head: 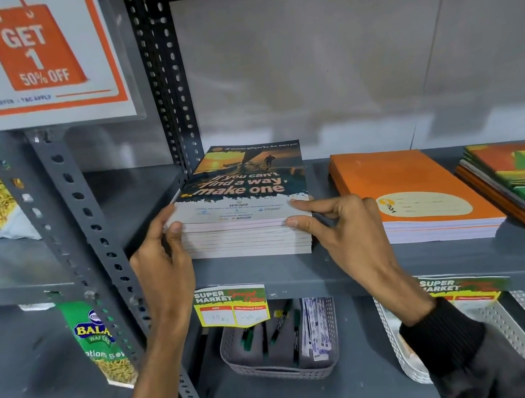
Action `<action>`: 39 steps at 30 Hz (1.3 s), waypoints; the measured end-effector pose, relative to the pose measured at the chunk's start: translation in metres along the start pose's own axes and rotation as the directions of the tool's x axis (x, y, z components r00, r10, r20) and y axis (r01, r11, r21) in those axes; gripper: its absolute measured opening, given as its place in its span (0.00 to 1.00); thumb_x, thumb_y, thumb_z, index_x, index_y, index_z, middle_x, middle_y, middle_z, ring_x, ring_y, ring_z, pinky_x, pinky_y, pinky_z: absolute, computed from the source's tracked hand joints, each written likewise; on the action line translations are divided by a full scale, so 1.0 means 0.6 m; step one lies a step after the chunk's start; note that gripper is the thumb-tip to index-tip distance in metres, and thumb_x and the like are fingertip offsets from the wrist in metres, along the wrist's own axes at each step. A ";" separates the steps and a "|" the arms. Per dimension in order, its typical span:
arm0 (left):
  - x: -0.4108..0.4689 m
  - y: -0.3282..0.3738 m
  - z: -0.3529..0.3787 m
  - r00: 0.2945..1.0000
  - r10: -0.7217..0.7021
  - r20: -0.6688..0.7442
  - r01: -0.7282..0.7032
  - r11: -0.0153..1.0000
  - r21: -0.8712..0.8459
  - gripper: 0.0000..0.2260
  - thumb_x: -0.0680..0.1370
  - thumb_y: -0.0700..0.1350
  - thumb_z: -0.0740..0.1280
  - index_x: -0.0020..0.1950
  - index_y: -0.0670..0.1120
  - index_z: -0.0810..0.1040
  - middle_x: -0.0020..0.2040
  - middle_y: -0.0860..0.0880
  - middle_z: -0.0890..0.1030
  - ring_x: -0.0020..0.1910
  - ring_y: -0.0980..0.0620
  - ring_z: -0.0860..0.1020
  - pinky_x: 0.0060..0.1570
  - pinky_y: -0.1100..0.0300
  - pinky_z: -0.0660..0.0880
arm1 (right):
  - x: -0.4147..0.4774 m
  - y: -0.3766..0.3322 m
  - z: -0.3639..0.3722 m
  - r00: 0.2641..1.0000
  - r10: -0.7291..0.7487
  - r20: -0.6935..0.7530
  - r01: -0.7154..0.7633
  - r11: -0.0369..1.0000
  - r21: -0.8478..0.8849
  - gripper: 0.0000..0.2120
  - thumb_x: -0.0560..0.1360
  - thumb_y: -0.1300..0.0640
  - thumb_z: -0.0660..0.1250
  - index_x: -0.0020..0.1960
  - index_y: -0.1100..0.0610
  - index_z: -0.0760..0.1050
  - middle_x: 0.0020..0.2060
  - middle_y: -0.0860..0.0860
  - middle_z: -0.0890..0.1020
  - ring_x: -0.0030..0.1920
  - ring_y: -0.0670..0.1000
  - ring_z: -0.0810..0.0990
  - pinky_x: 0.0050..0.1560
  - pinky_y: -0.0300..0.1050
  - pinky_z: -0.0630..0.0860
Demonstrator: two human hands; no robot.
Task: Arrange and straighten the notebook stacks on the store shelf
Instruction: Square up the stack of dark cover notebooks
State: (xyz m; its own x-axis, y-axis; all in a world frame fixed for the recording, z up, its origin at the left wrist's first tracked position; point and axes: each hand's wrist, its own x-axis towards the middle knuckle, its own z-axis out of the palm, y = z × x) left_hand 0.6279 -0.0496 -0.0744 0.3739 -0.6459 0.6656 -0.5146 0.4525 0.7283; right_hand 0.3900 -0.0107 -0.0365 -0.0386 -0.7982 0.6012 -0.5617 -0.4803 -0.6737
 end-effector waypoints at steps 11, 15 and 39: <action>0.003 -0.002 0.009 0.997 -0.029 -0.065 0.031 0.999 0.028 0.11 0.81 0.42 0.63 0.60 0.48 0.81 0.27 0.57 0.74 0.24 0.60 0.67 0.26 0.76 0.62 | 0.014 0.019 0.006 0.982 0.186 -0.015 -0.179 0.962 0.204 0.13 0.66 0.52 0.80 0.49 0.54 0.87 0.44 0.47 0.88 0.45 0.35 0.84 0.48 0.25 0.74; 0.004 -0.001 0.011 0.996 -0.039 -0.076 0.040 0.999 0.010 0.11 0.80 0.43 0.64 0.61 0.47 0.81 0.31 0.56 0.78 0.25 0.62 0.69 0.27 0.78 0.64 | 0.014 0.022 0.009 0.984 0.175 -0.036 -0.163 0.963 0.217 0.12 0.66 0.53 0.80 0.48 0.55 0.87 0.43 0.46 0.88 0.44 0.35 0.85 0.47 0.24 0.74; 0.095 -0.006 0.031 0.713 -0.636 0.294 0.698 0.681 -0.221 0.16 0.76 0.56 0.60 0.52 0.52 0.84 0.53 0.49 0.84 0.55 0.44 0.81 0.64 0.47 0.72 | 0.064 0.018 0.084 0.715 0.640 0.283 -0.679 0.536 0.503 0.26 0.83 0.41 0.49 0.79 0.48 0.59 0.77 0.47 0.65 0.75 0.50 0.63 0.73 0.47 0.57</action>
State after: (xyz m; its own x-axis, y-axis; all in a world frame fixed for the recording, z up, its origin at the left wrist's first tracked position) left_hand 0.6369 -0.0998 -0.0420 0.3676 -0.9293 -0.0368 0.0818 -0.0071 0.9966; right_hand 0.4238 -0.0650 -0.0422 -0.1527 -0.9806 -0.1229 0.1409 0.1015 -0.9848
